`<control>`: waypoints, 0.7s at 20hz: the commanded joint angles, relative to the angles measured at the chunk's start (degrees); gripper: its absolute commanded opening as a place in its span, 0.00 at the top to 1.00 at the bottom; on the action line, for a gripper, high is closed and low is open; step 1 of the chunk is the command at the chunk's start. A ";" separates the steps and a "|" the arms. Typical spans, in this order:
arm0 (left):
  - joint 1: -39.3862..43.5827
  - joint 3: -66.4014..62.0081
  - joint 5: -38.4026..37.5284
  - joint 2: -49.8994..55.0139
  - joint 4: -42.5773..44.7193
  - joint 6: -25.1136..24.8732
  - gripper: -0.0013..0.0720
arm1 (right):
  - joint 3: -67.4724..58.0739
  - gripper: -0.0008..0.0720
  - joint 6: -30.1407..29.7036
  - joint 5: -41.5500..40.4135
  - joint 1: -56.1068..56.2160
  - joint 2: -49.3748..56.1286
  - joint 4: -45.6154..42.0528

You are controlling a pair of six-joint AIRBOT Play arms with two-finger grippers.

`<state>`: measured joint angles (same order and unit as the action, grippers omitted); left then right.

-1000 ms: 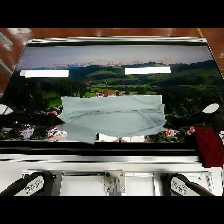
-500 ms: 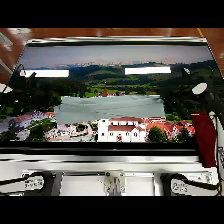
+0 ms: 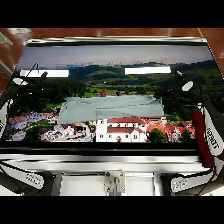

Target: Fold the shirts.

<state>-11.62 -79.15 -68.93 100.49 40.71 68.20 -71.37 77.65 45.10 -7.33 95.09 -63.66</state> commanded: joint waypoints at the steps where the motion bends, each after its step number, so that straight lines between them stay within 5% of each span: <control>1: -0.66 -4.09 -5.31 1.36 -1.29 0.07 0.17 | -0.70 0.05 2.23 2.99 -3.58 -0.09 -1.64; 6: -0.66 -5.77 -10.03 -1.64 -1.33 0.07 0.17 | -0.70 0.05 0.90 12.55 -7.85 4.81 9.77; 10: 0.55 -5.77 -10.23 -3.85 -1.36 0.07 0.17 | -0.70 0.05 -2.54 11.74 -4.50 9.16 21.64; 11: 0.92 -5.77 -10.23 -4.13 -1.33 0.07 0.17 | -0.70 0.12 -2.75 11.08 -3.58 9.62 22.82; 13: 1.77 -5.77 -10.25 -4.33 -1.36 0.15 0.19 | -0.79 0.84 -3.43 10.16 -2.86 8.98 23.15; 14: 2.34 -5.77 -10.21 -4.28 -1.36 0.52 0.20 | -0.79 0.90 -3.87 10.36 -2.89 7.91 23.08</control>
<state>-10.44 -84.82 -78.85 96.75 39.38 68.34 -72.03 75.37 55.96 -11.20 103.37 -44.71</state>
